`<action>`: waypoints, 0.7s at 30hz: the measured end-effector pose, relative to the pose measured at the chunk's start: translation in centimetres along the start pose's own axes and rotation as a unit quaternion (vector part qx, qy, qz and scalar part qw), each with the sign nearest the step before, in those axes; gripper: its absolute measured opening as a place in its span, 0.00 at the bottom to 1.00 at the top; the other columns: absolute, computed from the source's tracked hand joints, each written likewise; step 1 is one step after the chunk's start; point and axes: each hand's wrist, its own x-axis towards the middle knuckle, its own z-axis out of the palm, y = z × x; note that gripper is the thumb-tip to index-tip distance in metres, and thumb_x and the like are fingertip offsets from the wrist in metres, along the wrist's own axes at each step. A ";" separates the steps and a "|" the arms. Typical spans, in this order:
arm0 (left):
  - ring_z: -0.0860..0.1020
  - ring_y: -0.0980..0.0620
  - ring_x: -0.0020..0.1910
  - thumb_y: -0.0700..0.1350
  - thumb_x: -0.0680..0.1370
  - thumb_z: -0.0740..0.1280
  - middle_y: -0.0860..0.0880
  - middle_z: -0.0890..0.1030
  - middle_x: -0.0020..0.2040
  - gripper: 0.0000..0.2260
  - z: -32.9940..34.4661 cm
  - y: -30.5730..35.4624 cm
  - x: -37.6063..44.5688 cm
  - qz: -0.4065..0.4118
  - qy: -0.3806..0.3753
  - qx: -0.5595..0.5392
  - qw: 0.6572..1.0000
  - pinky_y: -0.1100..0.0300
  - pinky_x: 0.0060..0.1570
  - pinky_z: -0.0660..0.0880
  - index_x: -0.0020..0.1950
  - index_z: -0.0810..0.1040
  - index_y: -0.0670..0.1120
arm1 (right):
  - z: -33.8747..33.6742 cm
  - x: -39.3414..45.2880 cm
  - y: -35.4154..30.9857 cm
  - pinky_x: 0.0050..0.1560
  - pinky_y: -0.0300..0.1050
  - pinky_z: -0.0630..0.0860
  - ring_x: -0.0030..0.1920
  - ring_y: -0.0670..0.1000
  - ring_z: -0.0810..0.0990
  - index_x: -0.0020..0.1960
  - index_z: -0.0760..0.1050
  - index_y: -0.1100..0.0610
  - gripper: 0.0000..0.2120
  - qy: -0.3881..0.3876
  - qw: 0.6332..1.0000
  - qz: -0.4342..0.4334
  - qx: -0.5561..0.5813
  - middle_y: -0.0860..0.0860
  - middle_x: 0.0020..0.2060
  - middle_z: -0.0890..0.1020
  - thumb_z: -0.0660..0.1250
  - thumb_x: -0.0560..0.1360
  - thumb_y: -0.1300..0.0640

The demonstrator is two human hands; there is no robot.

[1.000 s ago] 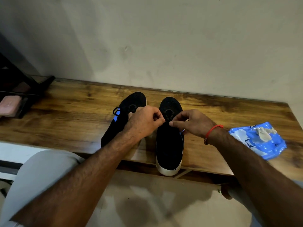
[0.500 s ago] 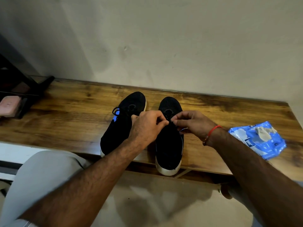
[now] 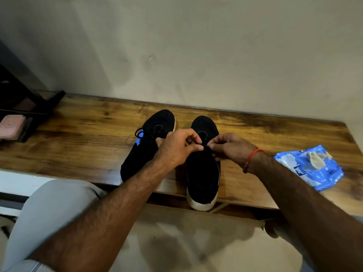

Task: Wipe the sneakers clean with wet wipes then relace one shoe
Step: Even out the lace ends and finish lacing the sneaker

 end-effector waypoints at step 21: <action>0.74 0.59 0.56 0.55 0.79 0.70 0.61 0.79 0.49 0.01 -1.4 -0.2 0.0 0.037 -0.040 0.120 0.991 0.44 0.64 0.60 0.49 0.81 0.60 | -3.3 0.3 -0.7 0.31 0.43 0.75 0.28 0.48 0.69 0.51 0.74 0.62 0.04 0.161 0.861 0.007 0.482 0.52 0.31 0.69 0.61 0.81 0.64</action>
